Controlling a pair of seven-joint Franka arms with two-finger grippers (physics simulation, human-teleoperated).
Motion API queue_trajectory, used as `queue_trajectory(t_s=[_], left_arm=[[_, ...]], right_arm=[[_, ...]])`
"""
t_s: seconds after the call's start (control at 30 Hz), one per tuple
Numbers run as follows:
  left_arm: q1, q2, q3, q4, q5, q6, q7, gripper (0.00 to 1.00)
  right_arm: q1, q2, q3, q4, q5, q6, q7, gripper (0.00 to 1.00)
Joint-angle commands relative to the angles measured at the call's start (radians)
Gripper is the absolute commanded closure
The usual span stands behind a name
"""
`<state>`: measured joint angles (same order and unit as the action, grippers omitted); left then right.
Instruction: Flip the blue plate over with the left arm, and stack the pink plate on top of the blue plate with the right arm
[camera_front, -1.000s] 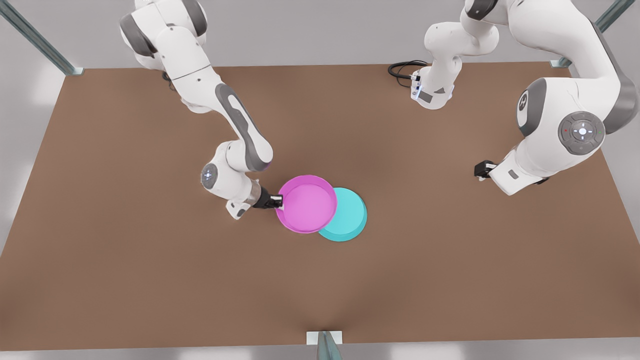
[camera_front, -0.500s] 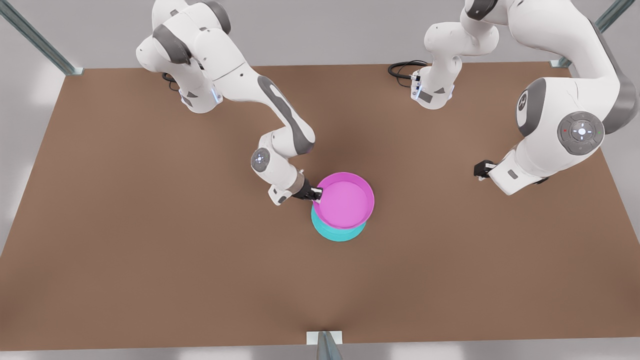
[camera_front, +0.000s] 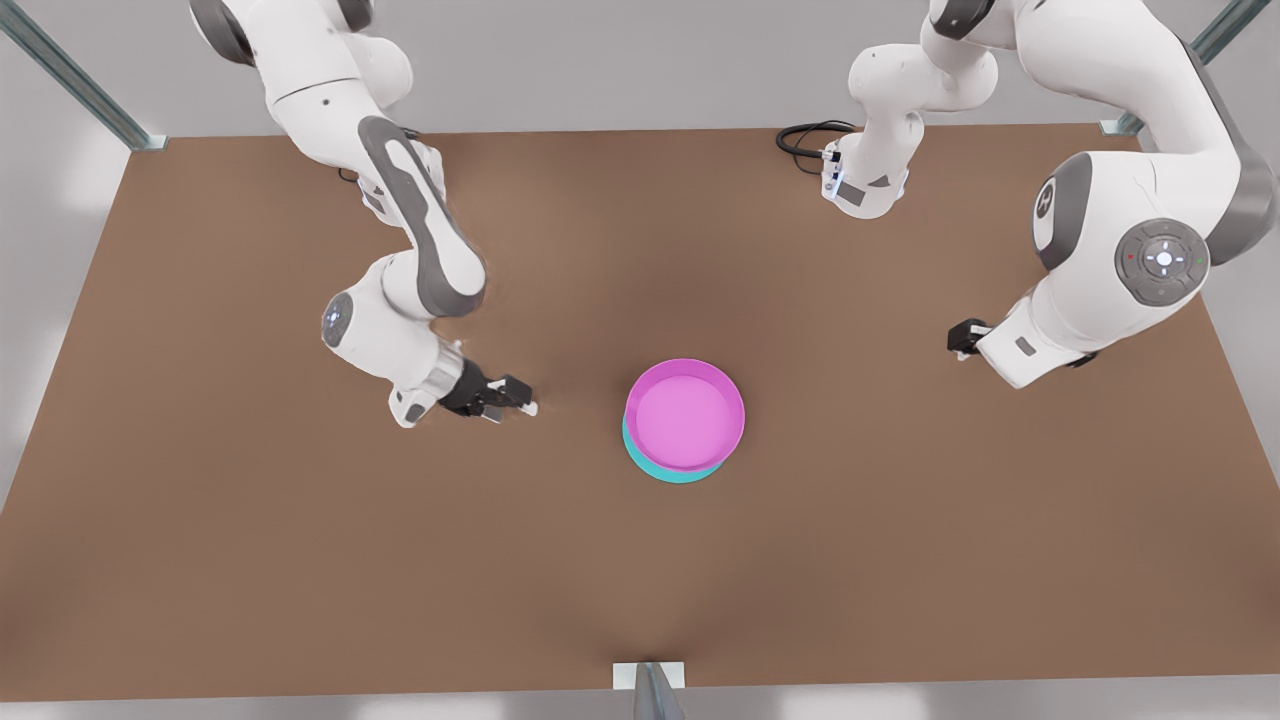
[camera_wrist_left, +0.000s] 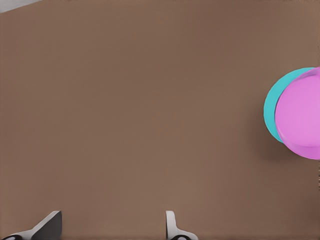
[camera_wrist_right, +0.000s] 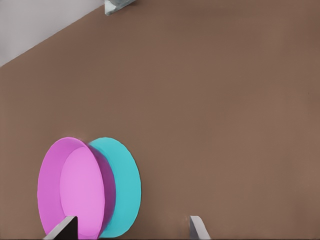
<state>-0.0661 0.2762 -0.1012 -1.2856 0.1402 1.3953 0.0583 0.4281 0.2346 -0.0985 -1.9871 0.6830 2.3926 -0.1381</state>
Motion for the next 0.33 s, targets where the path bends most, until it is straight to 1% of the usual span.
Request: queue_trajectory(t_s=[0.0, 0.03, 0.07, 0.1, 0.13, 0.17, 0.2, 0.3], left_arm=[[0.0, 0.0, 0.0, 0.0, -0.001, 0.001, 0.0, 0.0], [0.0, 0.0, 0.0, 0.002, -0.001, 0.001, 0.0, 0.0], [0.0, 0.0, -0.002, 0.003, -0.002, 0.001, 0.0, 0.0], [0.0, 0.0, -0.003, 0.005, -0.002, 0.001, 0.0, 0.0], [0.0, 0.001, -0.003, 0.005, -0.002, 0.002, 0.0, 0.0], [0.0, 0.001, -0.002, 0.005, -0.002, 0.002, 0.0, 0.0], [0.0, 0.001, -0.003, 0.005, -0.002, 0.001, 0.0, 0.0], [0.0, 0.001, -0.003, 0.005, -0.002, 0.001, -0.002, 0.0]], right_arm=[[-0.031, -0.006, 0.0, 0.013, -0.083, -0.038, 0.0, 0.0], [-0.095, -0.012, 0.0, 0.083, -0.27, -0.183, 0.0, 0.0], [-0.166, -0.05, 0.008, 0.139, -0.595, -0.325, 0.005, 0.0], [-0.245, -0.087, 0.017, 0.24, -0.732, -0.505, 0.012, 0.0], [-0.295, -0.071, 0.017, 0.387, -0.741, -0.657, 0.028, 0.0], [-0.344, -0.061, 0.016, 0.447, -0.723, -0.743, 0.021, 0.0], [-0.348, -0.063, 0.006, 0.452, -0.72, -0.774, 0.025, 0.0], [-0.364, -0.067, 0.014, 0.445, -0.72, -0.774, 0.026, 0.0]])
